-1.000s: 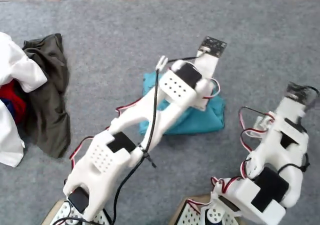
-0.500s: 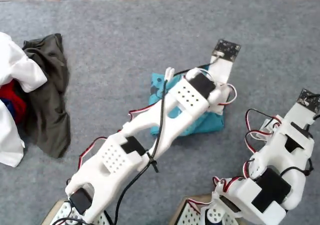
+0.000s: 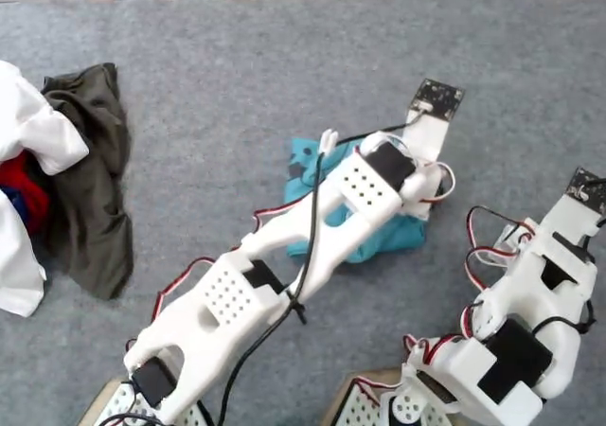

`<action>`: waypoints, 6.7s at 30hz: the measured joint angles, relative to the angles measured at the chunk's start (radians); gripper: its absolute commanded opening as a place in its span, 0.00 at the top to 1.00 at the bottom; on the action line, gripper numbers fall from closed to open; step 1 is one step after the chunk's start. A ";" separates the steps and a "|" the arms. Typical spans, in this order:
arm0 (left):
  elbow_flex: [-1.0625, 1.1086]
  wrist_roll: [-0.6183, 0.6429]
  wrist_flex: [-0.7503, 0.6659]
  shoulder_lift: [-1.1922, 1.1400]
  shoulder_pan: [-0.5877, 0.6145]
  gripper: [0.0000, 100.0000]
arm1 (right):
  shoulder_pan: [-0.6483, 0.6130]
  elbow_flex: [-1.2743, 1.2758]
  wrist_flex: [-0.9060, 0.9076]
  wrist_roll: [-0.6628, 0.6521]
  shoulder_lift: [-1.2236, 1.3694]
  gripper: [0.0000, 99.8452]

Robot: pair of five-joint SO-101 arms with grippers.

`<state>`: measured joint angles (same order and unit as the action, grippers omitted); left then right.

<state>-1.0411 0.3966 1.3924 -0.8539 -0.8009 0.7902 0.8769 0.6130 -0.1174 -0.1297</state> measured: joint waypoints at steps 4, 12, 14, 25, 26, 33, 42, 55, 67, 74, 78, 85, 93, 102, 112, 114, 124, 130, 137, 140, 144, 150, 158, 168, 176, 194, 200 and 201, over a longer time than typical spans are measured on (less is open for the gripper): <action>-0.135 0.089 0.115 0.000 0.006 0.72 | 0.000 0.000 0.000 0.000 0.000 0.98; -0.546 0.106 0.341 0.003 0.288 0.97 | -0.023 -0.032 0.089 -0.071 -0.035 0.98; -0.528 0.069 0.356 0.002 0.391 0.97 | -0.063 -0.081 0.178 -0.104 -0.078 0.98; 0.000 -0.126 0.353 -0.003 0.658 0.97 | -0.611 -0.482 0.540 -0.318 -0.118 0.98; 0.061 -0.132 0.327 -0.003 0.684 0.97 | -0.657 -0.509 0.540 -0.319 -0.091 0.98; 0.354 -0.153 0.064 -0.002 0.895 0.97 | -0.816 -0.724 0.514 -0.321 0.215 0.98; 0.362 -0.153 0.002 -0.002 0.922 0.97 | -0.855 -1.030 0.624 -0.321 0.629 0.99; 0.362 -0.153 0.000 -0.002 0.914 0.97 | -0.806 -1.238 0.895 -0.321 0.717 0.99; 0.362 -0.153 0.000 -0.002 0.914 0.97 | -0.796 -1.241 0.954 -0.321 0.592 0.99; 0.362 -0.153 0.000 -0.002 0.914 0.97 | -0.796 -1.198 0.988 -0.322 0.577 0.99; 0.362 -0.153 0.000 -0.002 0.914 0.97 | -0.796 -1.145 0.947 -0.322 0.575 0.99; 0.362 -0.153 0.000 -0.002 0.914 0.97 | -0.888 -1.145 0.922 -0.321 0.574 0.99; 0.362 -0.153 0.000 -0.002 0.914 0.97 | -0.921 -1.083 0.786 -0.322 0.574 0.99; 0.362 -0.153 0.000 -0.002 0.914 0.97 | -0.865 -1.059 0.872 -0.322 0.574 0.99; 0.362 -0.153 0.000 -0.002 0.914 0.97 | -0.758 -0.964 0.953 -0.322 0.500 0.99; 0.362 -0.153 0.000 -0.002 0.914 0.97 | -0.729 -0.914 0.953 -0.322 0.442 0.99; 0.362 -0.153 0.000 -0.002 0.914 0.97 | -0.623 -0.600 0.861 -0.373 0.127 0.99; 0.362 -0.153 0.000 -0.002 0.914 0.97 | -0.750 -0.626 0.669 -0.373 0.063 0.99; 0.361 -0.155 -0.006 -0.002 0.901 0.97 | -0.882 -0.647 0.528 -0.354 0.276 0.99; 0.361 -0.155 -0.006 -0.002 0.896 0.97 | -0.882 -0.710 0.543 -0.347 0.393 0.99; 0.361 -0.155 -0.012 -0.002 0.896 0.97 | -0.878 -0.766 0.641 -0.348 0.459 0.99; 0.361 -0.155 -0.023 -0.002 0.896 0.97 | -0.770 -0.767 0.822 -0.348 0.446 0.99; 0.361 -0.155 -0.023 -0.002 0.896 0.97 | -0.598 -0.623 0.944 -0.463 0.247 0.99; 0.361 -0.155 -0.023 -0.002 0.896 0.97 | -0.315 -0.365 0.870 -0.598 -0.138 0.99; 0.361 -0.155 -0.023 -0.002 0.896 0.97 | -0.577 -0.365 0.783 -0.393 -0.253 0.99; 0.364 -0.155 -0.025 -0.002 0.864 0.97 | -0.512 -0.258 0.551 -0.400 0.098 0.99; 0.232 -0.155 0.015 -0.005 0.735 0.97 | -0.470 -0.334 0.701 -0.402 0.074 0.99; 0.178 -0.155 0.034 -0.003 0.703 0.97 | -0.431 -0.334 0.717 -0.402 0.052 0.99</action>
<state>-0.8631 0.2417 1.4262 -0.8569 -0.0982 0.3590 0.5424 1.3295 -0.5194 -0.0775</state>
